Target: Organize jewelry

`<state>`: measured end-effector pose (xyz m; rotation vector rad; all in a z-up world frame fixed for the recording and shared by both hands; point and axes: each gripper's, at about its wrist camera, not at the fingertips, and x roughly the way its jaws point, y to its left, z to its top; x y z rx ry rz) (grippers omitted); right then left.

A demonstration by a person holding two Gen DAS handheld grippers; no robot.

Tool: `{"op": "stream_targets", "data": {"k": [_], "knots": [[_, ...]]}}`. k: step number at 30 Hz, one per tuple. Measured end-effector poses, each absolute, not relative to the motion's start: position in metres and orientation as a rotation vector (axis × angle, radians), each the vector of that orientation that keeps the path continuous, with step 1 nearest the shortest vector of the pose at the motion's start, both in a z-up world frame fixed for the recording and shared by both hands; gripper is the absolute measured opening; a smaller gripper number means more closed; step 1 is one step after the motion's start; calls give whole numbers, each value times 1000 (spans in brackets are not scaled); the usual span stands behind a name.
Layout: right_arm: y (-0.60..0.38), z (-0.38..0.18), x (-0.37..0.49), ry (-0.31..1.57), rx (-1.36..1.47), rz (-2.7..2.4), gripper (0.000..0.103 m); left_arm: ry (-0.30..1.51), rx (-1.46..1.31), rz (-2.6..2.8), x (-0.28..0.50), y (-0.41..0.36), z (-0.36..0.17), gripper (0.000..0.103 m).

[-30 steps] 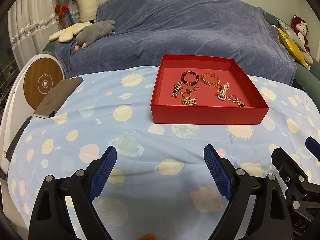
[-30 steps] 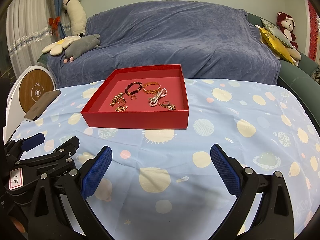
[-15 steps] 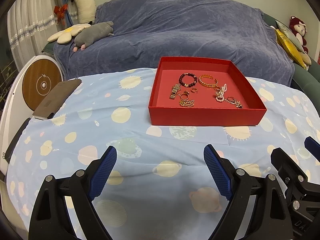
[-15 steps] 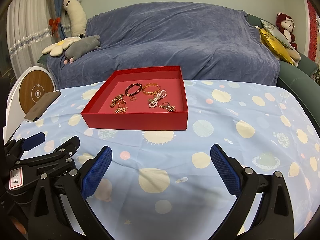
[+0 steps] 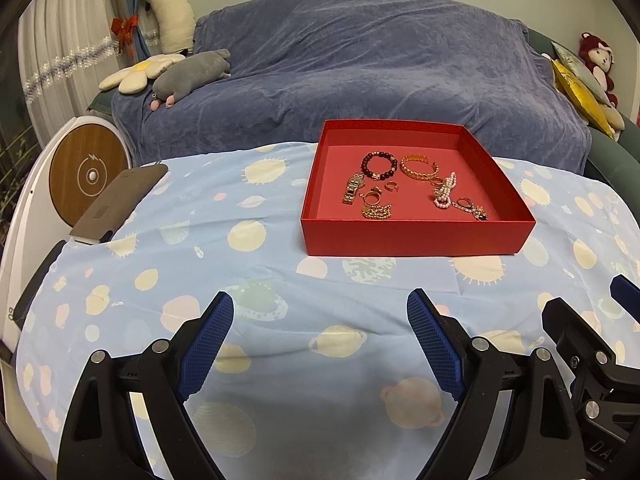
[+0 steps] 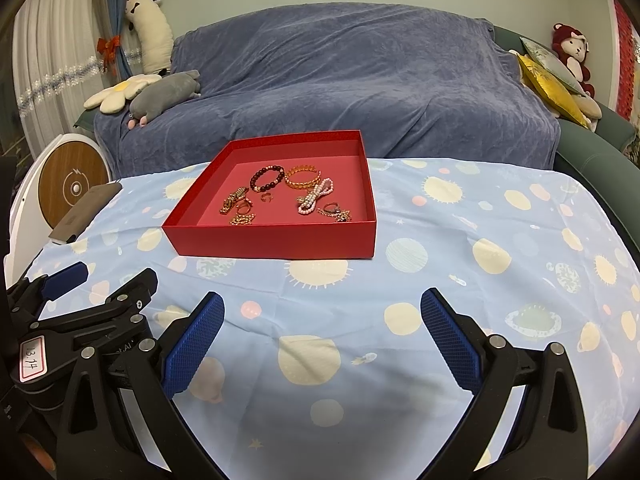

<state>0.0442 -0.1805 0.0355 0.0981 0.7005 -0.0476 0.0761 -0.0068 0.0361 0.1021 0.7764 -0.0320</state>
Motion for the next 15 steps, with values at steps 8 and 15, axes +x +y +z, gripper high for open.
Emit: {"op": "stream_targets", "data": {"k": [8, 15], "knots": [[-181, 35, 44, 701, 100, -48, 96, 778, 101, -33, 76, -7, 36, 85], [-181, 35, 44, 701, 101, -48, 96, 777, 102, -32, 76, -7, 36, 85]]}}
